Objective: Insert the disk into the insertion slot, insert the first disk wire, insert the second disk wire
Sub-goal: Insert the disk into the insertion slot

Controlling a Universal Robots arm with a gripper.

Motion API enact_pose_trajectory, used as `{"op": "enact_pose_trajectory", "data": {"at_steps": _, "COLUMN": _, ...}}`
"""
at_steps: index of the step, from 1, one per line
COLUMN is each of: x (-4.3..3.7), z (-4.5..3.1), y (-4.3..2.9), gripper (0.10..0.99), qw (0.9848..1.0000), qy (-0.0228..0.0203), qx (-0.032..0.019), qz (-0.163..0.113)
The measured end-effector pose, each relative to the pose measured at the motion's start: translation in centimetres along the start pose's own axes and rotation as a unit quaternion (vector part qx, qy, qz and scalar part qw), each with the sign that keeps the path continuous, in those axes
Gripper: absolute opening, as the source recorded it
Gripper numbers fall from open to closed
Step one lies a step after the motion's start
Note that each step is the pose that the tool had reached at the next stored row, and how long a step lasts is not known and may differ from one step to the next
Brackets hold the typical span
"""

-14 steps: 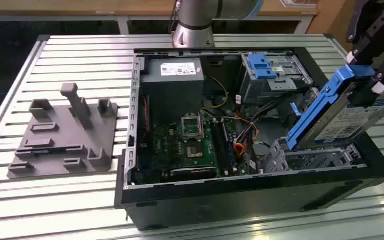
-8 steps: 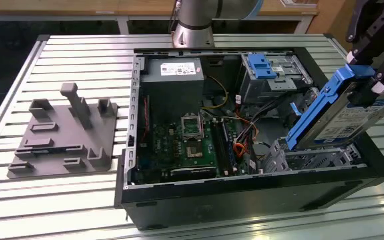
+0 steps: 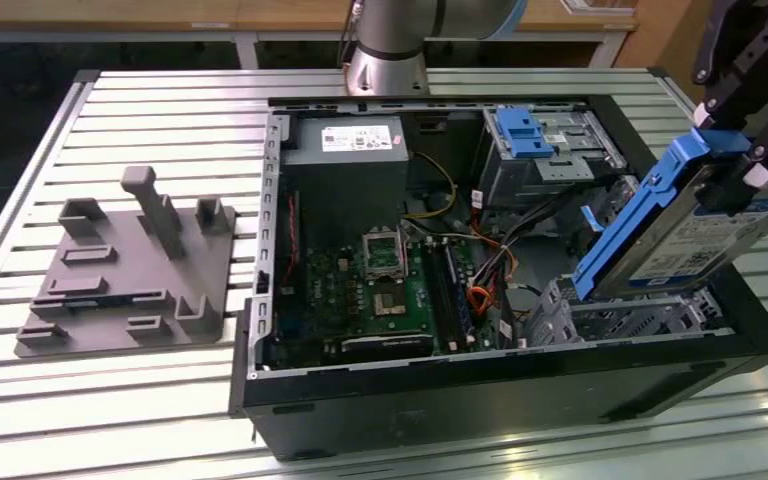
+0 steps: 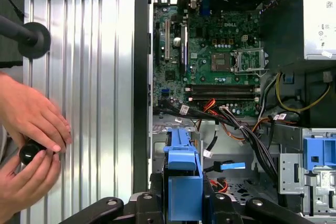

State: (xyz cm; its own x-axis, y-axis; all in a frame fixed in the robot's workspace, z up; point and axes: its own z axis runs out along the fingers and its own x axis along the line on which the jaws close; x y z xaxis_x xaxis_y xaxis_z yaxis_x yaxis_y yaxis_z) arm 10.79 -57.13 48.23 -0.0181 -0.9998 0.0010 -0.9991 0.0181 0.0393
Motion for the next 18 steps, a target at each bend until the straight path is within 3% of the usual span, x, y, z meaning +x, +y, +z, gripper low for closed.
{"op": "enact_pose_trajectory", "data": {"at_steps": 11, "x": 0.3, "z": 0.01, "y": -0.01, "gripper": 0.365, "qw": 0.9997, "qy": -0.026, "qx": -0.0005, "qz": -0.001}}
{"op": "enact_pose_trajectory", "data": {"at_steps": 18, "x": 0.33, "z": 0.01, "y": -0.07, "gripper": 0.365, "qw": 0.9996, "qy": -0.0273, "qx": -0.0005, "qz": -0.001}}
